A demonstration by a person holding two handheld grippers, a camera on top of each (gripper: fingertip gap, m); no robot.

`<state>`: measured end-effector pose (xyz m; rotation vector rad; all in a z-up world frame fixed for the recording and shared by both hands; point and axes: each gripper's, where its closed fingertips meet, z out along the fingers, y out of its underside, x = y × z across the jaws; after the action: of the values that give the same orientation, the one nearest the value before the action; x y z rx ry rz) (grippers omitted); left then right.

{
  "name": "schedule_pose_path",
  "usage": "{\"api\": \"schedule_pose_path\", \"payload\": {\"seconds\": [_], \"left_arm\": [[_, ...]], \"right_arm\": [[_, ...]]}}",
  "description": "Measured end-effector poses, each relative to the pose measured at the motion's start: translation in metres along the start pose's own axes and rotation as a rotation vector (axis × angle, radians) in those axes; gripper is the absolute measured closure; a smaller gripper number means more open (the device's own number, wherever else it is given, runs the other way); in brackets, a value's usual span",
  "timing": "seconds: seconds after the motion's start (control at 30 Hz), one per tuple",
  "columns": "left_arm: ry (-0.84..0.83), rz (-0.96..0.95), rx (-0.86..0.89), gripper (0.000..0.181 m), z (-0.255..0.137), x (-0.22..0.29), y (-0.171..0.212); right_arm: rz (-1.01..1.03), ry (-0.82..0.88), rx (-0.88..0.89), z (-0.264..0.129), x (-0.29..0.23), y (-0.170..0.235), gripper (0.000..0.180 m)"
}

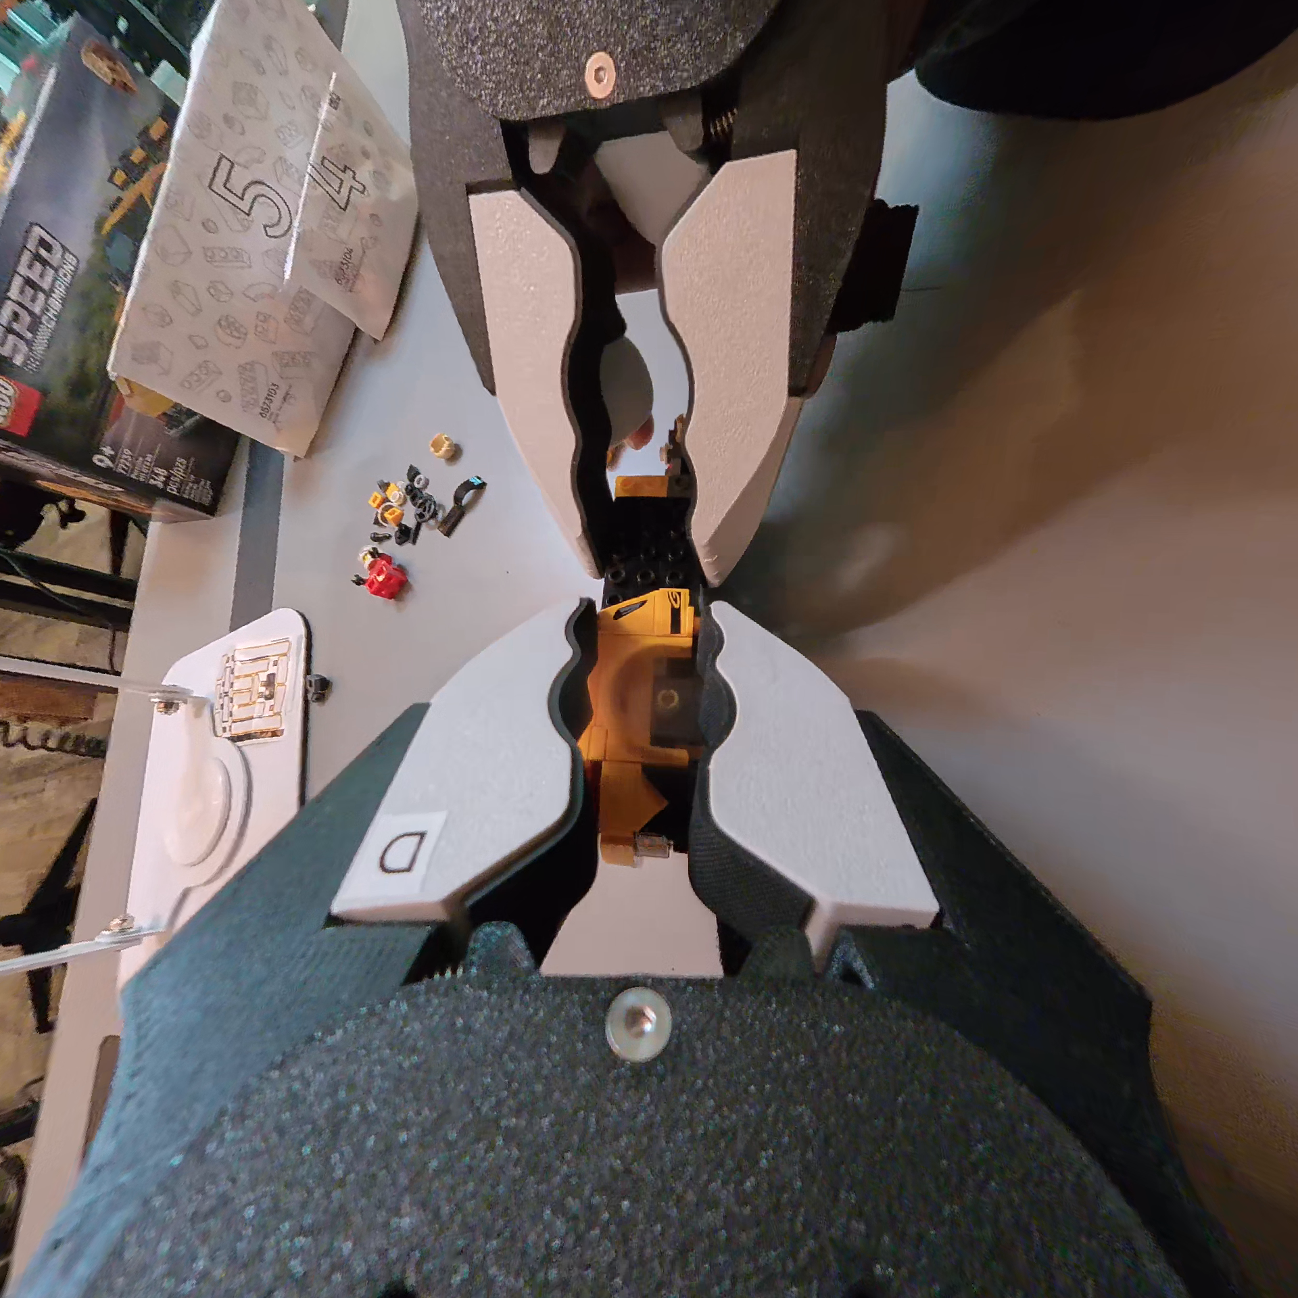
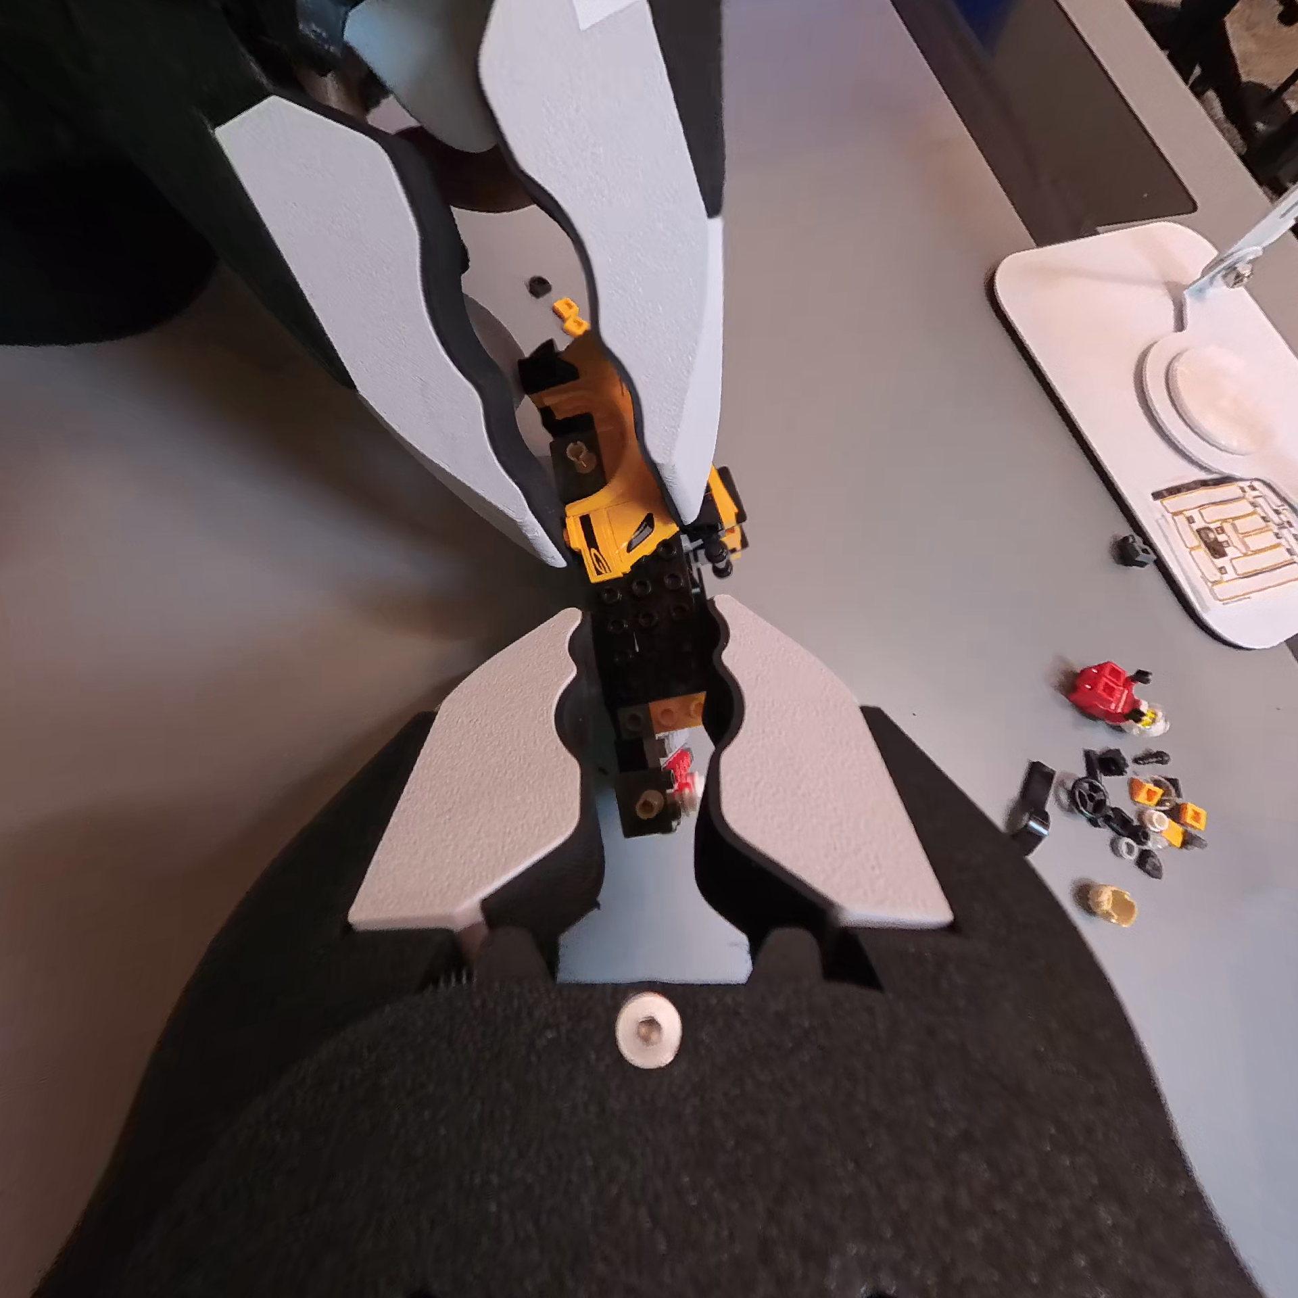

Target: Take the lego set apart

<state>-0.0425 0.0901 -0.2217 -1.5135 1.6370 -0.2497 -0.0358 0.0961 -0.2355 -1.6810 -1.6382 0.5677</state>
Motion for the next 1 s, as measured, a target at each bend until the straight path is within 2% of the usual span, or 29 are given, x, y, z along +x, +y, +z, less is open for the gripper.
{"api": "schedule_pose_path", "payload": {"seconds": [0.3, 0.37, 0.43, 0.47, 0.63, 0.83, 0.9, 1.0], "left_arm": [[-0.063, 0.127, 0.003, 0.153, -0.002, -0.002, -0.004], [-0.079, 0.175, 0.162, 0.153, -0.010, 0.003, -0.034], [-0.148, 0.277, 0.029, 0.152, -0.007, -0.005, -0.027], [-0.135, 0.246, -0.005, 0.152, -0.005, -0.007, -0.018], [-0.114, 0.111, 0.111, 0.153, -0.023, -0.014, -0.025], [-0.103, 0.013, 0.135, 0.153, -0.035, -0.022, -0.014], [-0.077, -0.106, 0.219, 0.152, -0.040, -0.027, -0.016], [0.071, -0.451, 0.481, 0.153, -0.054, -0.037, -0.029]], "right_arm": [[0.057, 0.005, -0.021, -0.001, 0.001, -0.001, 0.152], [0.071, 0.028, -0.036, 0.000, 0.005, 0.002, 0.152], [0.108, -0.016, -0.028, 0.000, 0.003, 0.002, 0.152], [0.113, -0.033, -0.018, -0.001, 0.000, 0.001, 0.152], [0.091, -0.017, -0.025, 0.000, 0.001, 0.002, 0.152], [0.070, -0.013, -0.024, -0.002, 0.003, 0.003, 0.151], [0.070, -0.012, -0.021, -0.002, 0.004, 0.004, 0.152], [0.073, -0.013, -0.015, -0.002, 0.004, 0.003, 0.151]]}}
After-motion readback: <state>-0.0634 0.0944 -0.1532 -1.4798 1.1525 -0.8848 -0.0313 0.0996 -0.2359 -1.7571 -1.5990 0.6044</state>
